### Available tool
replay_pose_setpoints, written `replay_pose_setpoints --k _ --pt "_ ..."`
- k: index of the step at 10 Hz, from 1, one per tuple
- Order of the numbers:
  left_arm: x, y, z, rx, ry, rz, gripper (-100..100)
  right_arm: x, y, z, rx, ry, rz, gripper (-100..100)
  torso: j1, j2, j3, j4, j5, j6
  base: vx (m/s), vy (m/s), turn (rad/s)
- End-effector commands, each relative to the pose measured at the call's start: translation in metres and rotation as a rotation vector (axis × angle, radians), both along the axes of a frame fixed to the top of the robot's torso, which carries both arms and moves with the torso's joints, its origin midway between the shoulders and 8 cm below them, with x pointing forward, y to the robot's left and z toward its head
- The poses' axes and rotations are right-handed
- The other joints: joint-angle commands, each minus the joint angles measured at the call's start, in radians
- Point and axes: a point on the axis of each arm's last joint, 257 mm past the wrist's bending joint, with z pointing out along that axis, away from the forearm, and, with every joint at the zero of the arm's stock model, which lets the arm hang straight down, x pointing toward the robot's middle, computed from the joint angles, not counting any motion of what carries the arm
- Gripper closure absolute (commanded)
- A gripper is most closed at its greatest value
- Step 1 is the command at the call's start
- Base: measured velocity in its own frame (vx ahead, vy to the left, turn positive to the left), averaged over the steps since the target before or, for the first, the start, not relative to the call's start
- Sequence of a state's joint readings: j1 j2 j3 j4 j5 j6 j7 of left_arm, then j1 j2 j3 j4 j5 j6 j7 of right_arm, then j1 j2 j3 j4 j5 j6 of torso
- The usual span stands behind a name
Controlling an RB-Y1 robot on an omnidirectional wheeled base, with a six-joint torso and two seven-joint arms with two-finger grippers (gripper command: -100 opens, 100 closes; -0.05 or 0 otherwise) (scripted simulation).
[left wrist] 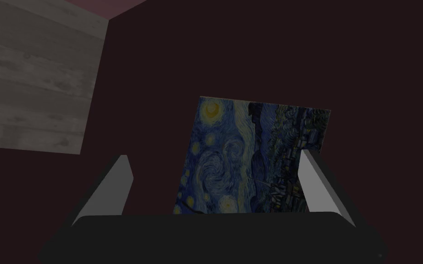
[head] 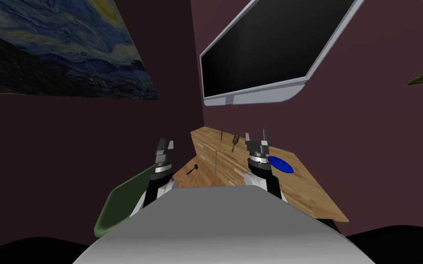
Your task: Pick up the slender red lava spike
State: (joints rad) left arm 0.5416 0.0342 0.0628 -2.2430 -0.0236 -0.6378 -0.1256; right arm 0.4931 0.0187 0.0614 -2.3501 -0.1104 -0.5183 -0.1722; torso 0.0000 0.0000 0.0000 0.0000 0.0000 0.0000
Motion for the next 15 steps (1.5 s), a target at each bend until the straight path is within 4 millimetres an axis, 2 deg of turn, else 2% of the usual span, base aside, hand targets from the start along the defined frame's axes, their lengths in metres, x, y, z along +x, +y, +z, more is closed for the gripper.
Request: replay_pose_setpoints --k 1,6,8,15 --pt "0.0 0.0 0.0 0.0 0.0 0.0 0 0.002 0.005 -0.002 -0.043 0.013 0.01 -100 0.0 0.0 0.0 0.0 0.0 0.0 0.009 0.009 -0.008" --pt "0.0 0.0 0.0 0.0 0.0 0.0 0 0.016 0.019 -0.02 -0.227 0.083 0.001 -100 0.003 -0.002 -0.001 -0.001 0.001 0.0 0.033 0.037 -0.022" --pt "0.0 0.0 0.0 0.0 0.0 0.0 0 0.028 0.02 -0.036 -0.339 0.133 -0.042 -100 0.003 -0.004 -0.002 -0.001 0.001 0.0 0.075 0.074 -0.046" --pt "0.0 0.0 0.0 0.0 0.0 0.0 0 0.057 0.009 -0.081 -0.589 0.262 -0.199 -100 0.005 -0.005 -0.003 -0.001 0.001 0.0 0.076 0.094 -0.044"
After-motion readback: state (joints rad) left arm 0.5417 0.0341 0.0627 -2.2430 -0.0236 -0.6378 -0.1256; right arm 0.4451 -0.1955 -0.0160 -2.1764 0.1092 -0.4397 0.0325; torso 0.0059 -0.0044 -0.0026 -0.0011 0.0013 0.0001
